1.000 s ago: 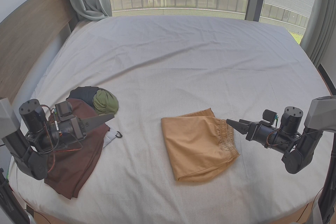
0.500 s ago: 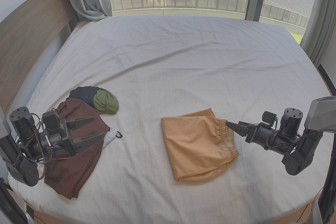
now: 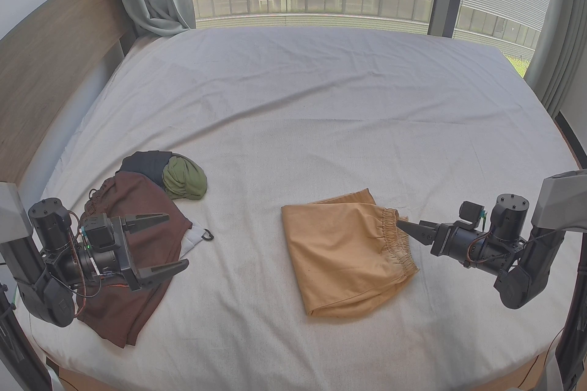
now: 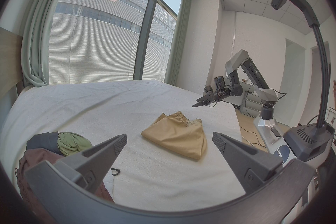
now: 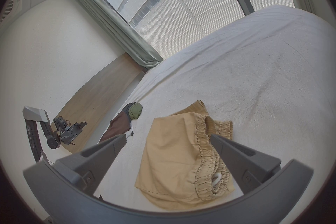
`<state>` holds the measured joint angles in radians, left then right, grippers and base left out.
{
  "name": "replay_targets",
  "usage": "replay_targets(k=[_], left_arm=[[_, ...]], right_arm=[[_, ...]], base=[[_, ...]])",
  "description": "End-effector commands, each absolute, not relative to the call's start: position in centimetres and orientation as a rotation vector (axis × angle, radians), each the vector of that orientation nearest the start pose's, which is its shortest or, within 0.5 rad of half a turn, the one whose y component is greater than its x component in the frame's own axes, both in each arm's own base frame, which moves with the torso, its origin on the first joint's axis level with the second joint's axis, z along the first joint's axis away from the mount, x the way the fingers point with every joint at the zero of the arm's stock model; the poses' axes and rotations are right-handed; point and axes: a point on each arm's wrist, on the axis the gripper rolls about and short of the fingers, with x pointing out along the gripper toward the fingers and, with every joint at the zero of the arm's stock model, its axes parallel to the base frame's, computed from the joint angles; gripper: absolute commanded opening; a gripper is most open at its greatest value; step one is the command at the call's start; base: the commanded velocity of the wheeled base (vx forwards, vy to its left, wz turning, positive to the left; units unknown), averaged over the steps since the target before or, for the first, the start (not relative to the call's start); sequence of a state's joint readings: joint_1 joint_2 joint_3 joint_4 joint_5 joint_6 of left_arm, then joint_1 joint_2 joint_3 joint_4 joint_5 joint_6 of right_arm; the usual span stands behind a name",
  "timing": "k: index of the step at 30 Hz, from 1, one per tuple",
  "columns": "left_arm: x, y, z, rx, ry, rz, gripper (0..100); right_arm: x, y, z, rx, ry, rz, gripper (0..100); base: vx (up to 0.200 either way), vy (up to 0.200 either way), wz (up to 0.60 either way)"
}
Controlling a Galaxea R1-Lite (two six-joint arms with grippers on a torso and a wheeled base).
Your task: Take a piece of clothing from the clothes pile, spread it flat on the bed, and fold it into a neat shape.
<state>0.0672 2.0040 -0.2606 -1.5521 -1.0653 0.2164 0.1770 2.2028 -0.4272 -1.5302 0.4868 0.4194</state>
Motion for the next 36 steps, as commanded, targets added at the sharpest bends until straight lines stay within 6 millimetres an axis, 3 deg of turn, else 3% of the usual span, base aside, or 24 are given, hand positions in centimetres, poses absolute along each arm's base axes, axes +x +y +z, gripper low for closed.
replay_targets(k=[1, 16, 36], left_arm=[[26.0, -0.2, 6.4, 0.076, 0.084, -1.008, 100], [25.9, -0.3, 5.8, 0.06, 0.109, -1.014, 100], [25.8, -0.5, 5.4, 0.051, 0.126, -1.014, 100]], right_arm=[[30.8, 5.8, 1.3, 0.454, 0.438, 0.561, 100], [30.8, 5.1, -4.1, 0.486, 0.591, 0.497, 100], [31.2, 6.1, -6.7, 0.488, 0.646, 0.513, 100]], base=[[0.0, 0.0, 0.0], [0.0, 0.0, 0.0], [0.0, 0.0, 0.0]])
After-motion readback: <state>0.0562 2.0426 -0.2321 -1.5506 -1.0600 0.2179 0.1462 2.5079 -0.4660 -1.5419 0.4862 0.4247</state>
